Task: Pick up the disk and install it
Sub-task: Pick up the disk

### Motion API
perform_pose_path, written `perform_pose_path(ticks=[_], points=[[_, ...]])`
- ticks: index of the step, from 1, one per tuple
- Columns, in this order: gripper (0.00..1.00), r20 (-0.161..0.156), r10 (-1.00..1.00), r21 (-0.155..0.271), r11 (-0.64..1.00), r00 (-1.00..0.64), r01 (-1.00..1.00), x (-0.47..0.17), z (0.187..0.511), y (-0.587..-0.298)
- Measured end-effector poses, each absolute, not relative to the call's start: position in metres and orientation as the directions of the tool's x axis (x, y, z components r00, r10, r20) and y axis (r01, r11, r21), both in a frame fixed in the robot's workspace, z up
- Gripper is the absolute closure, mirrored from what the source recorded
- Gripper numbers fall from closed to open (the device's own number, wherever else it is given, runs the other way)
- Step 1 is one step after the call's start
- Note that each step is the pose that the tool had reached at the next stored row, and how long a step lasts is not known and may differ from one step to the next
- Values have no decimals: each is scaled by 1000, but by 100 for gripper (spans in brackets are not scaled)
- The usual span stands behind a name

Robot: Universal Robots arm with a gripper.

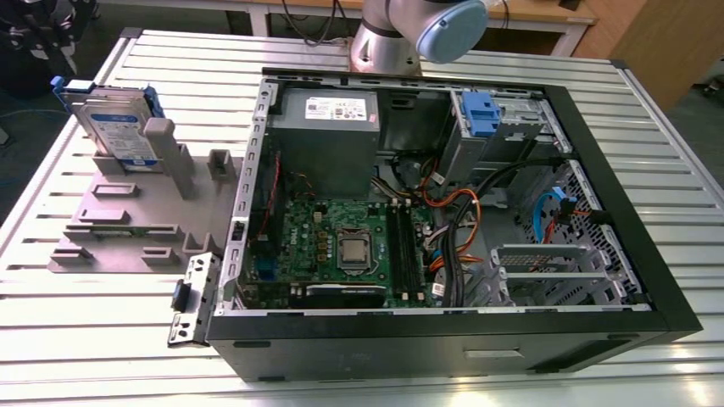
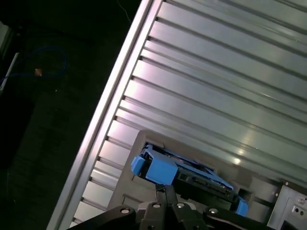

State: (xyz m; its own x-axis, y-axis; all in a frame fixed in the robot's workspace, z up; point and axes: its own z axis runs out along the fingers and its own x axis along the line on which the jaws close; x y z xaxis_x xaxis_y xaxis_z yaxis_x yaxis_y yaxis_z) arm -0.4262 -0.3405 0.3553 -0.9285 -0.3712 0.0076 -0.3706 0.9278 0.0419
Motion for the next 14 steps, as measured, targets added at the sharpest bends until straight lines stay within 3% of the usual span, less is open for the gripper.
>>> perform_pose_path(ticks=[14], points=[[89, 8, -474, 42, 880, -880, -473, -426, 355, -341]])
